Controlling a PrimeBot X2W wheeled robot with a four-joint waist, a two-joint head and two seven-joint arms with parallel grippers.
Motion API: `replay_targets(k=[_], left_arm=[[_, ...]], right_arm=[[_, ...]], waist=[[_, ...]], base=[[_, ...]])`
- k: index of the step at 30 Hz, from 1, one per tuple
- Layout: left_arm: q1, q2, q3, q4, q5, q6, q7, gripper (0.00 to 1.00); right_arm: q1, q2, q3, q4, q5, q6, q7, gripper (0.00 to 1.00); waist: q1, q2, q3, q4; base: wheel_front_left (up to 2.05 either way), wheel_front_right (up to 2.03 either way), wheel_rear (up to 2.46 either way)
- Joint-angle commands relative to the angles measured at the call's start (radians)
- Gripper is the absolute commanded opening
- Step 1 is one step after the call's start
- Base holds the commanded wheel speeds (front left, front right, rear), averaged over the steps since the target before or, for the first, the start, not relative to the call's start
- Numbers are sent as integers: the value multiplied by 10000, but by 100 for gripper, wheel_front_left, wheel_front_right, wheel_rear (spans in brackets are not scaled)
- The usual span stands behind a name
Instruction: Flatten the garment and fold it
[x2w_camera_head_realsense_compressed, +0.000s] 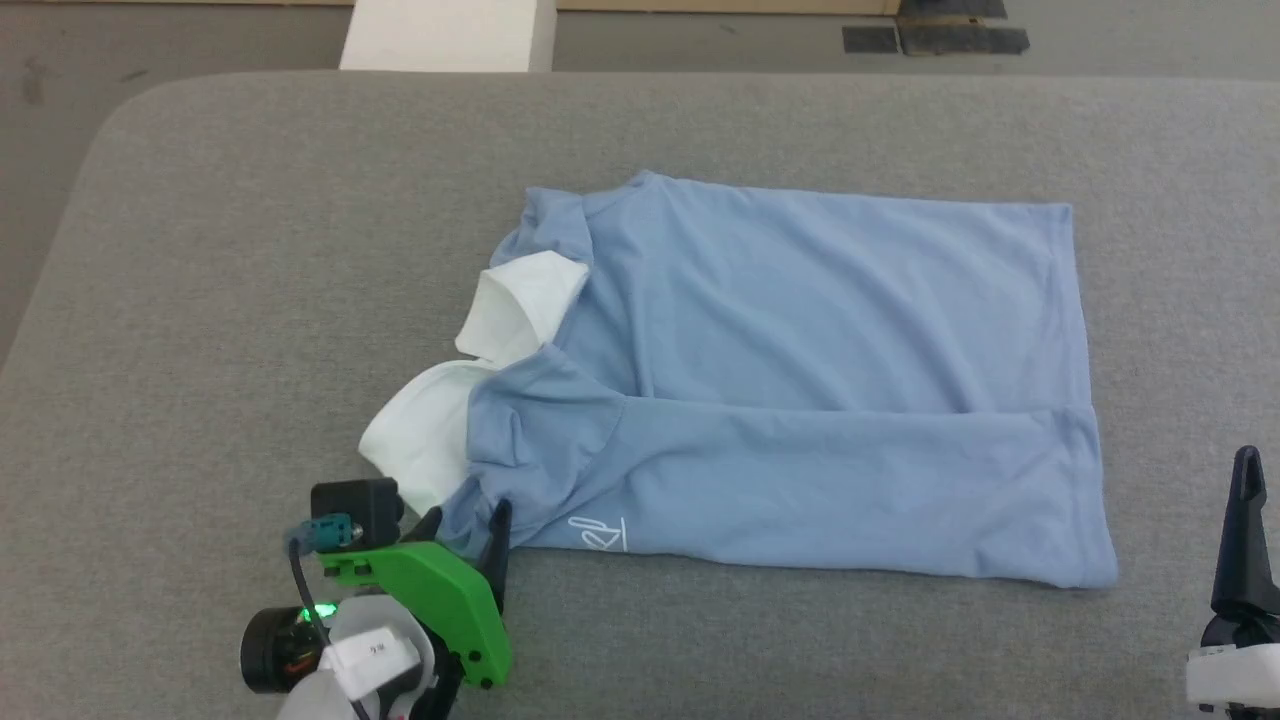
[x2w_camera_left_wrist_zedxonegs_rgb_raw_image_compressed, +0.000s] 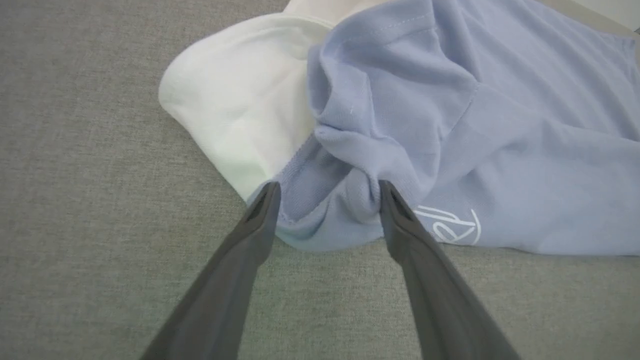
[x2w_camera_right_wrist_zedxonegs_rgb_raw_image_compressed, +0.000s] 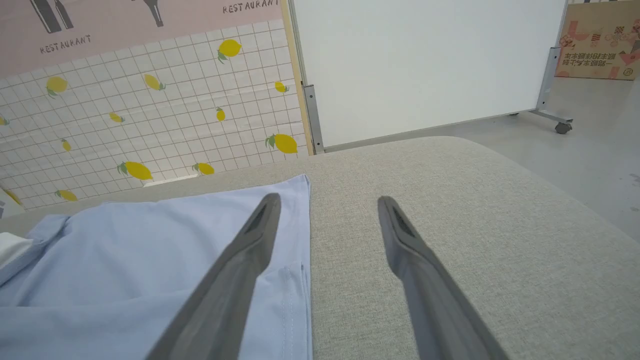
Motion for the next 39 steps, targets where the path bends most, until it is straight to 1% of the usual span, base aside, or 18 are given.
replay_targets(k=[1,4,9,11,14,15,16,17,21,25,28,29,31,33,35,36,38,39], left_arm=[[-249,54,68,147,42,158,133,100],[-368,27,144,479,-55,351,497,100],[-527,45,245,1243,-178,804,1459,100],[-590,40,317,1463,-181,1019,1675,100],[-692,30,354,1725,-210,1147,1828,100],[-743,36,327,1810,-222,1106,1836,86],[-785,27,311,1884,-250,1063,1822,41],[-809,27,242,2002,-294,963,1888,0],[-848,-35,177,2245,-482,785,1924,0],[-862,-143,278,2218,-618,690,1402,0],[-796,-242,363,1999,-755,607,955,0],[-685,-338,399,1698,-889,551,656,0],[-600,-400,385,1464,-965,536,517,0],[-577,-430,341,1293,-976,526,436,0],[-587,-450,315,1195,-998,529,415,0],[-608,-464,298,1142,-1010,532,401,0],[-668,-487,253,1056,-1015,552,397,0],[-687,-492,237,1037,-1013,556,399,0]], right_arm=[[-191,16,-25,49,69,-13,-21,100],[-240,16,-44,107,82,-13,-26,100],[-341,16,-33,148,82,-13,-15,100],[-384,16,-33,144,76,-13,9,100],[-422,16,-47,121,71,-13,48,100],[-434,16,-57,117,72,-13,57,100],[-445,16,-64,116,74,-13,63,100],[-459,16,-66,121,73,-13,70,100],[-535,16,50,101,-49,-13,185,100],[-698,16,246,-96,-206,-13,427,100],[-895,-95,634,-279,-28,-13,1036,100],[-1007,-452,955,-179,377,-13,2403,100],[-1105,-555,774,72,601,-13,3856,100],[-1148,-770,819,288,593,-13,5384,100],[-1182,-922,743,493,536,-13,6616,100],[-1195,-1123,878,532,473,-13,7208,100],[-1302,-1287,854,615,459,-13,7977,100],[-1320,-1340,888,640,434,-13,8179,100]], waist=[[0,0,221,-206],[0,0,344,-305],[0,0,487,-433],[0,0,528,-477],[0,0,592,-521],[0,0,616,-531],[0,0,633,-535],[0,0,640,-539],[0,0,606,-525],[0,0,486,-435],[0,0,414,-384],[0,0,417,-346],[0,0,473,-316],[0,0,540,-275],[0,0,596,-238],[0,0,635,-204],[0,0,730,-143],[0,0,757,-124]], base=[[0,0,0],[0,0,0],[0,0,0],[0,0,0],[0,0,0],[0,0,0],[0,0,0],[0,0,0],[0,0,0],[0,0,0],[0,0,0],[0,0,0],[0,0,0],[0,0,0],[0,0,0],[0,0,0],[0,0,0],[0,0,0]])
